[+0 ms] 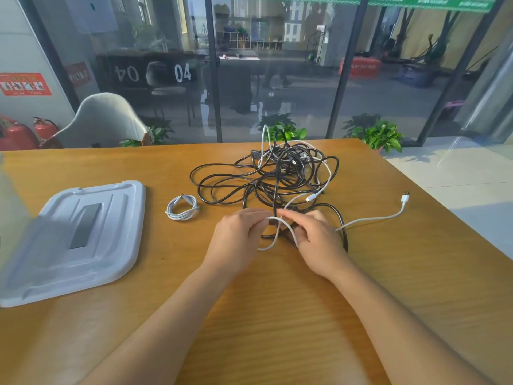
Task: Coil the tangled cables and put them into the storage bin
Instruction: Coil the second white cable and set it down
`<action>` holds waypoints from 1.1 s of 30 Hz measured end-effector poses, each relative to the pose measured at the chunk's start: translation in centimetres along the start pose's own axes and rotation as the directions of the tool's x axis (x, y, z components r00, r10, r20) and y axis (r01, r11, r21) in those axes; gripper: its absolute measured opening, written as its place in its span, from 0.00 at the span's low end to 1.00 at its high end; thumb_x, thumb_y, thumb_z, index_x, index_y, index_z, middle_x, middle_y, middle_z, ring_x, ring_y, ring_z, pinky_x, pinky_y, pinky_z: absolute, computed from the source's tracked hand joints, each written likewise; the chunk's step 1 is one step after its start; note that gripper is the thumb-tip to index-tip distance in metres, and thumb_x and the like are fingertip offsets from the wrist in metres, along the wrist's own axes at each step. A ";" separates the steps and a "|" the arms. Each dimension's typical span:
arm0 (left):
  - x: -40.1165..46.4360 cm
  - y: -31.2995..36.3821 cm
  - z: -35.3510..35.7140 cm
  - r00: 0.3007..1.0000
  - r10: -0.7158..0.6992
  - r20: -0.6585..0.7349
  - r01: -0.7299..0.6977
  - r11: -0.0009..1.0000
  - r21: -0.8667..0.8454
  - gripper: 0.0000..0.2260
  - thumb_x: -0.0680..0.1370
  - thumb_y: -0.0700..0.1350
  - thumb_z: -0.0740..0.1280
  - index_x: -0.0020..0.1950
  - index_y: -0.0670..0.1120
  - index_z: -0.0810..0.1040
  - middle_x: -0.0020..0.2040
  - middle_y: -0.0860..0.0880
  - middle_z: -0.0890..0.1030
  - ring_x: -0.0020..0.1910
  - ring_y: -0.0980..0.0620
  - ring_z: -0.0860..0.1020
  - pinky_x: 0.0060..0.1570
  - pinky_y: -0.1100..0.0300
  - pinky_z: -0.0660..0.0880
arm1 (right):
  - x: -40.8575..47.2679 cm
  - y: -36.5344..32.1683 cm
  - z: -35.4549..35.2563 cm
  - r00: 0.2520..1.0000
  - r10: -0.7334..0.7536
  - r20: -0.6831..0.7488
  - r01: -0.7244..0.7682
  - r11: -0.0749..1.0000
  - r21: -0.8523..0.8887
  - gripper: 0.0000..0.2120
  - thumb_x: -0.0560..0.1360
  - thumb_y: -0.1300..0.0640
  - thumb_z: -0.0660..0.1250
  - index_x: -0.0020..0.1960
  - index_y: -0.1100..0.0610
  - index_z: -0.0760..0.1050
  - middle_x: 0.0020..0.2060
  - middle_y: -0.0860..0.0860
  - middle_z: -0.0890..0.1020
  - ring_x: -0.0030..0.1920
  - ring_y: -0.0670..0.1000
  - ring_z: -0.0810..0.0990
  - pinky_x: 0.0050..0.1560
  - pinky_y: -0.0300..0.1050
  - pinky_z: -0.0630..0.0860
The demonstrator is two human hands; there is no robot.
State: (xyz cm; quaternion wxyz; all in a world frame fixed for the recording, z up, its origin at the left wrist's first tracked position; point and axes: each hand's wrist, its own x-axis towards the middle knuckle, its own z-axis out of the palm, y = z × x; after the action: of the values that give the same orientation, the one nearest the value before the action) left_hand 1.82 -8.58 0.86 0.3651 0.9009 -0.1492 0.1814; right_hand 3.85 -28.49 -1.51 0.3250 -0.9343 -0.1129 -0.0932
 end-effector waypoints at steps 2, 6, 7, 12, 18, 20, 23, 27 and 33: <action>0.6 0.0 0.8 1.000 0.008 -0.002 -0.008 1.000 0.004 0.11 0.83 0.42 0.68 0.60 0.54 0.86 0.56 0.57 0.86 0.42 0.58 0.78 0.44 0.63 0.76 | 0.1 0.4 -0.2 1.000 0.000 -0.029 0.003 0.992 0.128 0.29 0.82 0.65 0.59 0.70 0.33 0.75 0.53 0.43 0.74 0.56 0.46 0.78 0.58 0.51 0.78; 1.2 -0.1 1.9 1.000 -0.029 -0.003 0.029 1.000 0.005 0.10 0.79 0.46 0.74 0.60 0.55 0.87 0.51 0.55 0.87 0.39 0.56 0.79 0.42 0.64 0.73 | 0.0 0.4 -0.5 0.996 -0.088 -0.006 0.087 0.959 0.269 0.29 0.81 0.71 0.60 0.69 0.42 0.77 0.63 0.39 0.79 0.67 0.35 0.76 0.70 0.43 0.72; 1.3 -0.1 2.1 0.999 -0.033 -0.010 0.033 0.999 0.011 0.11 0.78 0.48 0.75 0.60 0.54 0.87 0.51 0.55 0.87 0.40 0.53 0.80 0.44 0.61 0.75 | 0.0 0.4 -0.5 0.995 -0.104 -0.001 0.101 0.957 0.271 0.28 0.80 0.71 0.60 0.69 0.43 0.77 0.63 0.39 0.80 0.68 0.35 0.75 0.70 0.41 0.71; 1.4 -0.3 2.1 0.998 -0.059 0.006 0.059 0.997 0.047 0.11 0.77 0.43 0.74 0.57 0.55 0.86 0.42 0.61 0.82 0.33 0.61 0.72 0.41 0.58 0.74 | 0.1 0.5 -0.4 0.993 -0.119 -0.002 0.115 0.961 0.250 0.26 0.80 0.66 0.68 0.68 0.39 0.74 0.63 0.37 0.80 0.67 0.30 0.72 0.65 0.27 0.65; 0.8 0.3 1.6 0.995 -0.025 0.098 0.016 0.996 0.084 0.08 0.77 0.41 0.70 0.53 0.53 0.82 0.44 0.58 0.80 0.37 0.57 0.73 0.41 0.57 0.76 | 0.2 0.5 -0.1 0.997 -0.074 0.032 0.072 0.997 0.041 0.34 0.78 0.51 0.74 0.77 0.33 0.64 0.63 0.38 0.73 0.69 0.48 0.71 0.70 0.53 0.70; 0.2 -0.2 0.6 0.993 -0.025 0.119 0.010 0.992 0.126 0.08 0.78 0.41 0.70 0.53 0.54 0.81 0.45 0.59 0.80 0.39 0.58 0.74 0.42 0.59 0.76 | 0.3 0.5 -0.2 0.996 -0.084 0.018 0.083 0.997 0.002 0.34 0.77 0.47 0.74 0.79 0.39 0.65 0.65 0.37 0.74 0.71 0.46 0.67 0.71 0.56 0.69; -1.0 -1.6 -1.7 0.988 -0.051 0.148 0.024 0.983 0.180 0.10 0.76 0.43 0.71 0.53 0.57 0.81 0.45 0.61 0.79 0.39 0.58 0.75 0.40 0.61 0.73 | 0.6 0.8 -0.3 0.999 -0.044 -0.003 0.044 0.998 -0.049 0.34 0.77 0.42 0.71 0.80 0.43 0.65 0.71 0.41 0.75 0.74 0.48 0.66 0.73 0.57 0.66; -3.3 -2.9 -4.8 0.982 -0.066 0.174 0.027 0.975 0.221 0.10 0.73 0.44 0.73 0.50 0.58 0.79 0.43 0.62 0.77 0.38 0.59 0.75 0.39 0.58 0.74 | 0.7 0.9 -0.2 0.999 0.004 0.033 0.000 0.992 -0.124 0.34 0.77 0.38 0.67 0.80 0.41 0.62 0.73 0.42 0.74 0.75 0.48 0.64 0.74 0.58 0.65; -6.7 -5.7 -9.1 0.993 -0.089 0.082 0.067 0.969 0.239 0.12 0.68 0.41 0.74 0.43 0.57 0.76 0.43 0.60 0.77 0.37 0.56 0.75 0.37 0.56 0.76 | 0.6 0.5 -0.2 0.999 0.016 0.043 -0.008 0.986 -0.169 0.35 0.78 0.37 0.66 0.81 0.37 0.58 0.74 0.39 0.72 0.76 0.48 0.62 0.74 0.55 0.64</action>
State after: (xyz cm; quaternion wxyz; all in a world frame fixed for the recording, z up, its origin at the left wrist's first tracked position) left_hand -3.88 2.73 0.56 0.2551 0.9504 -0.1080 0.1414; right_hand 4.58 -28.90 -1.53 0.2426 -0.9610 -0.1062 -0.0797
